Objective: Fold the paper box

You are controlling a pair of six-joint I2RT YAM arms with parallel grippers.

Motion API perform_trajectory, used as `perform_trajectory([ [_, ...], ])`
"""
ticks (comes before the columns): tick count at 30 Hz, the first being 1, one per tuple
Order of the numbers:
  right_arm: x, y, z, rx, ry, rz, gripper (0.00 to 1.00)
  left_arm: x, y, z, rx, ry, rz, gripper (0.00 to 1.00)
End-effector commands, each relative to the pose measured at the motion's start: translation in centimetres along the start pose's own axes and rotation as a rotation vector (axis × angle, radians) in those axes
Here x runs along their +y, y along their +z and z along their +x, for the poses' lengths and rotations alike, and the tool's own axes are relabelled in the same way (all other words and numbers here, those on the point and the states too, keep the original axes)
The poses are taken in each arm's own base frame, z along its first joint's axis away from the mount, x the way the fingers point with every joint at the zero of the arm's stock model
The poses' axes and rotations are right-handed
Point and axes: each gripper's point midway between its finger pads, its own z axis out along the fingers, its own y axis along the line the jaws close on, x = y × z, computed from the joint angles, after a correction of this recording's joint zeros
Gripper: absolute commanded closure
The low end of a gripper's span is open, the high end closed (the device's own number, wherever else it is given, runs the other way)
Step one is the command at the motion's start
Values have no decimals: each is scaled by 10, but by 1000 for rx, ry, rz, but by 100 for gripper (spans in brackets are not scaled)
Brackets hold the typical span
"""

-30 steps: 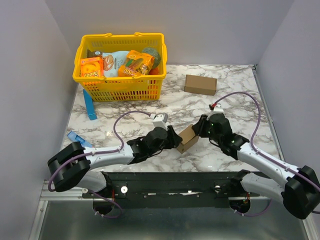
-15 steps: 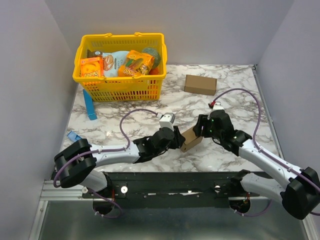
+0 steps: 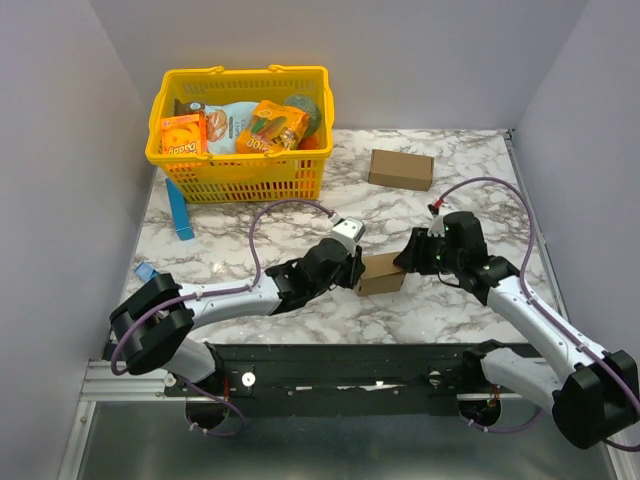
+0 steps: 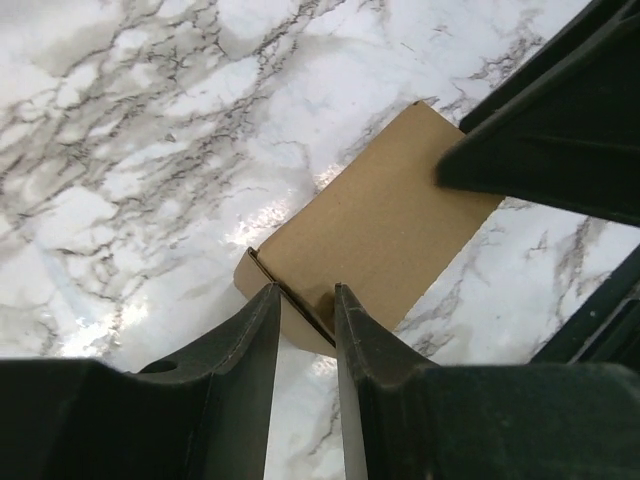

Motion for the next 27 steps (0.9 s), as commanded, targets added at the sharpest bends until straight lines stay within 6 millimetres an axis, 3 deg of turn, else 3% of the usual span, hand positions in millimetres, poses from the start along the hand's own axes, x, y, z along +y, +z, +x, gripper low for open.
perform_trajectory([
  [1,8,-12,7,33,59,-126,50,59,-8,68,270,219,-114,70],
  [7,14,-15,1,20,91,-184,50,52,-3,66,277,244,-70,70],
  [18,-8,-10,-3,10,145,-163,58,54,-3,66,278,250,-77,71],
  [27,-21,0,10,39,161,-119,62,54,-4,65,276,248,-77,71],
])
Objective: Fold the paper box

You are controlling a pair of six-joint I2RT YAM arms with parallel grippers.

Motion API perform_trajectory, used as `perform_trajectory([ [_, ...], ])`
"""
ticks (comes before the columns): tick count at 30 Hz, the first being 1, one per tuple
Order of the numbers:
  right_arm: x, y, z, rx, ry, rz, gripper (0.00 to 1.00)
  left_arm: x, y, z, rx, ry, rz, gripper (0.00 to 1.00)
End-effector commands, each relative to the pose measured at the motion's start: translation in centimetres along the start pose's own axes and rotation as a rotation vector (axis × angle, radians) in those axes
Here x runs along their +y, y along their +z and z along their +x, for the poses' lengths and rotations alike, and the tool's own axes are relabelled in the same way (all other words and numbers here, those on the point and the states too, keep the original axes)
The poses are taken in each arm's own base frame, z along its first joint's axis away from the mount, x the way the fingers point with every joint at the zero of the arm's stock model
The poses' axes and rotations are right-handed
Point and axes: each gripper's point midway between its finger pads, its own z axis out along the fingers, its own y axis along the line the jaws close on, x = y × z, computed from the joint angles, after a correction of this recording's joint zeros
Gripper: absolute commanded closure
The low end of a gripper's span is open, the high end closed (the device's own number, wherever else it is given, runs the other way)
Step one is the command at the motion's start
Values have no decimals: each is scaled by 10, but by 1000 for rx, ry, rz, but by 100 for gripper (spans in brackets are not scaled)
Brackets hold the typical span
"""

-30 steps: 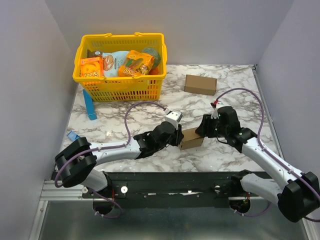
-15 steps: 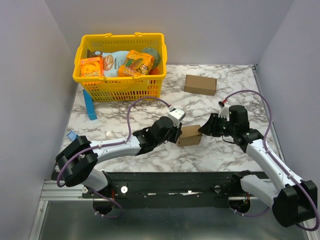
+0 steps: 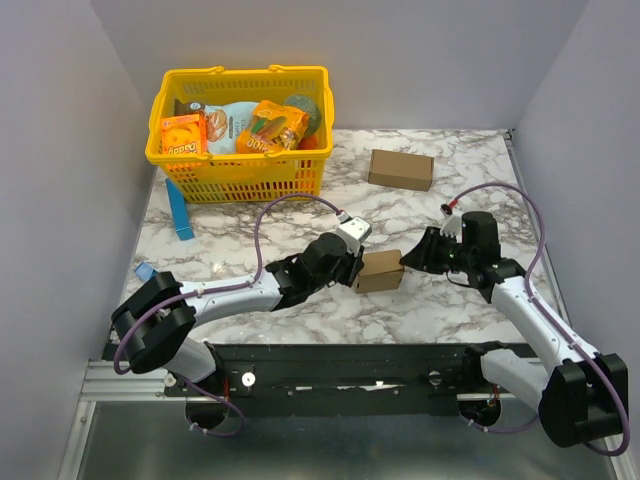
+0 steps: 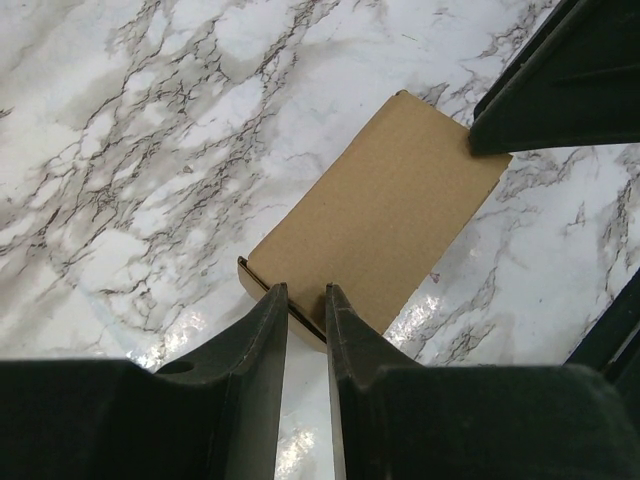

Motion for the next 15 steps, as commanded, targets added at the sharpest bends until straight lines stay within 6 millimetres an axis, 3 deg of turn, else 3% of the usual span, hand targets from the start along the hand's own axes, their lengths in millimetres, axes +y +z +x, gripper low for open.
perform_trajectory([
  [1,-14,6,11,27,12,31,67,33,-10,81,276,77,-95,71],
  [7,-28,13,28,80,60,68,87,35,-11,79,271,80,-106,72],
  [11,-37,16,42,118,92,91,97,36,-11,75,260,80,-114,73],
  [15,-49,16,55,144,107,139,100,36,-9,68,242,64,-127,74],
])
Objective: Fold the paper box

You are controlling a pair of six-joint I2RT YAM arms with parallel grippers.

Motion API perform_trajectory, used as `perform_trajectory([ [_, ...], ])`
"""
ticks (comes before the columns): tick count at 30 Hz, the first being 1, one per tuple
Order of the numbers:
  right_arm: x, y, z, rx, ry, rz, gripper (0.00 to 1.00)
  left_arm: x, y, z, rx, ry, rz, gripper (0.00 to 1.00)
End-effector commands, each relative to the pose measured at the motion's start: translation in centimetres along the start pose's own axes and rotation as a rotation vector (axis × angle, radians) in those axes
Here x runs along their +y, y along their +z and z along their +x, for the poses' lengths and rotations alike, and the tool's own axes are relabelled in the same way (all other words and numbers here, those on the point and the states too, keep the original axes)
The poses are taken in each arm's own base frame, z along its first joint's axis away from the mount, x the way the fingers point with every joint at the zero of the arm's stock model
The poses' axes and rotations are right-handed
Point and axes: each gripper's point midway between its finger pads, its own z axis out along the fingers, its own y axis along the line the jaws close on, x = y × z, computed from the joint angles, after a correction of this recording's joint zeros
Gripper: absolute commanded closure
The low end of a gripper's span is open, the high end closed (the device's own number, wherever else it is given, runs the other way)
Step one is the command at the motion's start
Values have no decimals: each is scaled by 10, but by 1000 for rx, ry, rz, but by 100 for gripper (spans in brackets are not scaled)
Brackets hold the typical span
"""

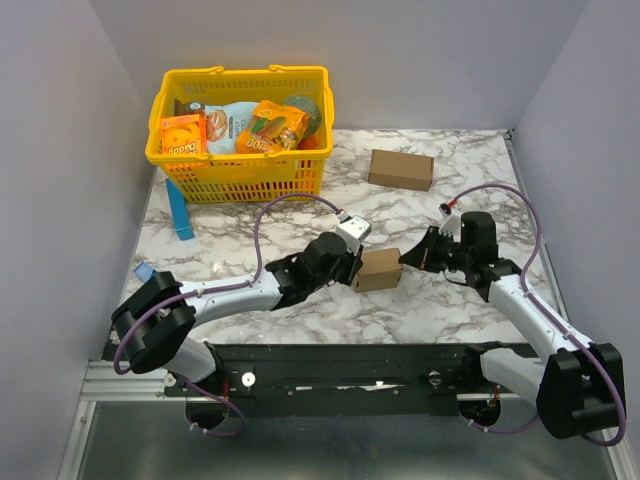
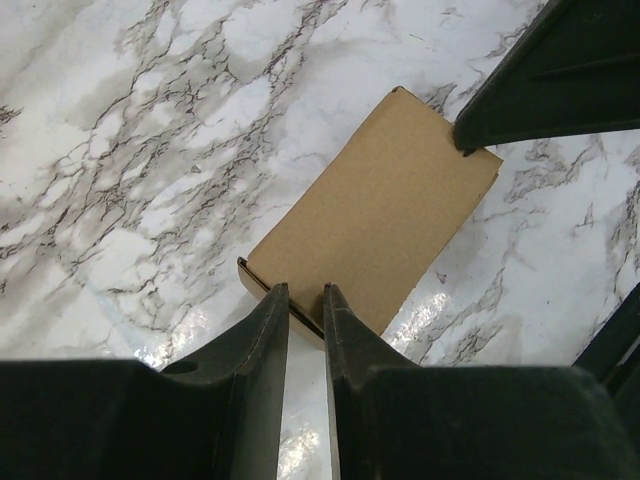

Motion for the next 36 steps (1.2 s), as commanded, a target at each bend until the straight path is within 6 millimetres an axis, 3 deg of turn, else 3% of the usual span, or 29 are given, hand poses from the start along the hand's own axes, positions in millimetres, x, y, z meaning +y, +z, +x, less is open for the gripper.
perform_trajectory([
  [1,-52,1,55,145,78,193,100,32,-8,65,231,53,-119,74],
  [3,-56,0,60,152,83,210,99,31,-6,53,203,33,-131,73],
  [6,-59,0,61,151,76,220,100,27,-4,34,162,1,-132,64],
  [11,-58,-1,59,142,71,221,100,27,-5,-7,82,-85,-162,34],
  [12,-58,-1,59,140,70,222,100,28,-6,-11,72,-99,-169,24],
  [15,-58,-2,58,129,68,221,99,28,-13,-26,26,-180,-171,16],
  [19,-57,-3,56,121,62,218,99,19,-17,-27,0,-311,-116,16],
  [20,-56,-3,56,122,61,217,100,15,-20,-13,33,-330,-83,16],
  [21,-57,-3,56,121,62,218,99,9,-20,-17,10,-385,-54,17],
  [25,-55,-3,55,120,58,212,99,-4,-20,-8,0,-479,20,26],
  [36,-57,-4,56,116,63,220,100,-2,-11,16,38,-520,16,40],
])
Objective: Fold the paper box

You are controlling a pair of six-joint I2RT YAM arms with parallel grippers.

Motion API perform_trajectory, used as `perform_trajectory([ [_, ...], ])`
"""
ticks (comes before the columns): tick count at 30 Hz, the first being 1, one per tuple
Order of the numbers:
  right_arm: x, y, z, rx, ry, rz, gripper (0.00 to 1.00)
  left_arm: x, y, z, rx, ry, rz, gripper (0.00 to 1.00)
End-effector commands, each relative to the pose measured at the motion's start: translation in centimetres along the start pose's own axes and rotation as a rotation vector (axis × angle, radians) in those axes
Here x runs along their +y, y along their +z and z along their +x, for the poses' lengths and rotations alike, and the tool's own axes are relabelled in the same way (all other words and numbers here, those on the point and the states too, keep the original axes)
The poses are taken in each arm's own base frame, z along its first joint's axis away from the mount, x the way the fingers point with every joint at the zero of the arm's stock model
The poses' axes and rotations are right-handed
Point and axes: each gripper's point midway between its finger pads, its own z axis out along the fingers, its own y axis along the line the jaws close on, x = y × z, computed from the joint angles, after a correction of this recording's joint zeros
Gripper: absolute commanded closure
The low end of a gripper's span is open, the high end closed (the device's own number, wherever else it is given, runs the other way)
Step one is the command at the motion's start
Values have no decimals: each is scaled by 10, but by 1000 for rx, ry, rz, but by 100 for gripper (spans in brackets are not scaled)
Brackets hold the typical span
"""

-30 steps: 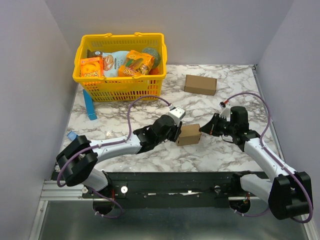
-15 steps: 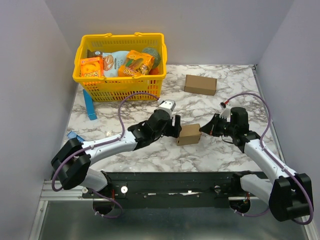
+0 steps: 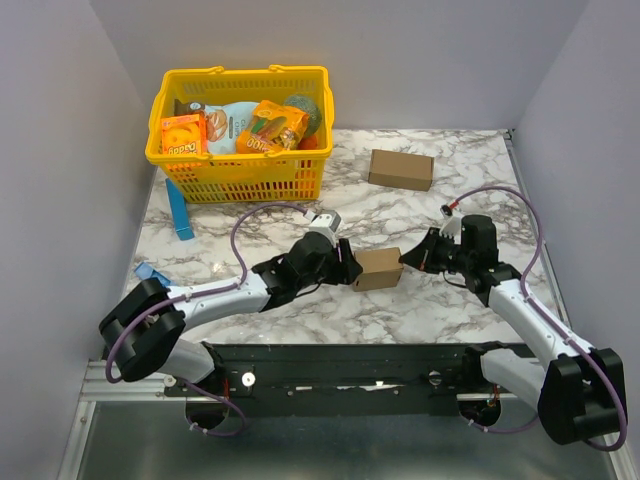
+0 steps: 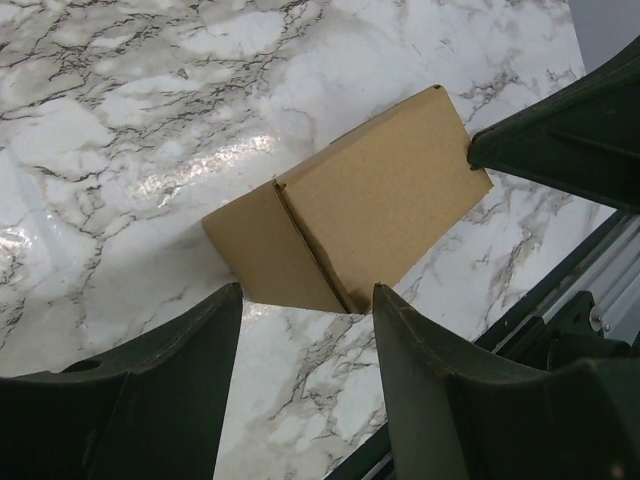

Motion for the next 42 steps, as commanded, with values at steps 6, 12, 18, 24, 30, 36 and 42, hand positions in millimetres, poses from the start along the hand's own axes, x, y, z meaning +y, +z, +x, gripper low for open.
perform_trajectory([
  [6,-60,-6,63,166,101,256,100,11,4,25,48,-52,8,60],
  [12,-62,-5,67,180,110,259,100,21,3,46,84,-64,18,71],
  [18,-72,-3,78,208,139,295,100,34,5,55,103,-44,-22,75],
  [24,-79,2,93,242,173,322,100,42,6,46,86,12,-78,76],
  [30,-84,-1,93,238,164,386,100,49,7,45,89,34,-90,78],
  [36,-70,-6,90,235,149,362,100,48,6,52,81,102,-49,79],
  [42,-51,-21,82,213,138,333,100,30,2,71,97,148,-3,78],
])
